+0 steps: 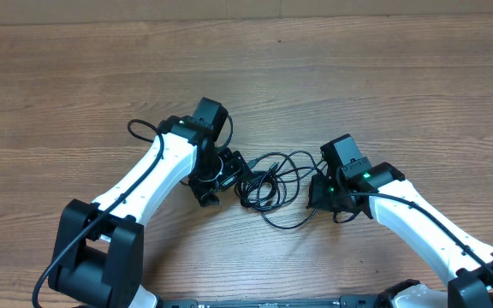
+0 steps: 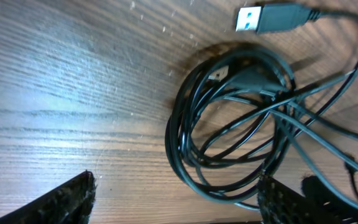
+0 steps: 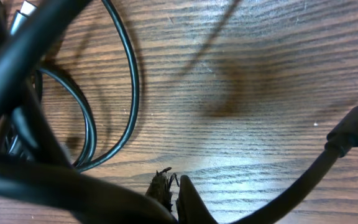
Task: Untangle cables
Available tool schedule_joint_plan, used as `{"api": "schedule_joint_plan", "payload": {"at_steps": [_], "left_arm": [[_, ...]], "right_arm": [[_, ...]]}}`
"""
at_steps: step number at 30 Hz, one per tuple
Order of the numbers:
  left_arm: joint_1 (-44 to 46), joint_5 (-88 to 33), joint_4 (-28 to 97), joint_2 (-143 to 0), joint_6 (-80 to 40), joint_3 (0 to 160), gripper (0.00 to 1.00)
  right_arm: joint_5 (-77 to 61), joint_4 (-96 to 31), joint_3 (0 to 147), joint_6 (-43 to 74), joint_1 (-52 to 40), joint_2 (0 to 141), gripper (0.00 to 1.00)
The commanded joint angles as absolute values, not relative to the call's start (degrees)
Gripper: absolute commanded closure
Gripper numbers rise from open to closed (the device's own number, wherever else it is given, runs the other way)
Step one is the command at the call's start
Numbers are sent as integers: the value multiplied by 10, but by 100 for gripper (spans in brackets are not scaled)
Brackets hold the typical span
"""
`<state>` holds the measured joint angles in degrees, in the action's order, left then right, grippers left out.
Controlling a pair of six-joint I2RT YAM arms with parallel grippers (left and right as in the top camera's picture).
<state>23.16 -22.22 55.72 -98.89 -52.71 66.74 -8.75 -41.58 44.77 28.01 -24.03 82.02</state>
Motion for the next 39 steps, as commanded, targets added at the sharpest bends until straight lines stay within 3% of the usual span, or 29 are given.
{"api": "schedule_joint_plan", "payload": {"at_steps": [1,4,8,11,15,18,25,33,39], "left_arm": [[247,-234,546,-991,-549,641,15],[258,-234,494,-991,-614,607,14],[274,-234,391,-991,-673,558,31],[286,-234,326,-991,-699,529,57],[298,-196,314,-991,-707,518,70],[306,-157,319,-991,-707,518,94],[264,-148,289,-989,-707,531,96],[100,-292,282,-983,-620,648,96],[59,-369,284,-983,-586,674,96]], "right_arm": [[-93,-409,449,279,-240,822,96],[-93,-408,449,291,-240,822,96],[-98,-408,449,291,-240,822,95],[-104,-408,449,291,-240,822,95],[-106,-408,449,291,-240,822,95],[-109,-408,449,291,-240,822,95],[-107,-435,449,268,-240,822,95],[-24,-473,449,255,-240,822,96],[20,-462,449,289,-240,822,94]]}}
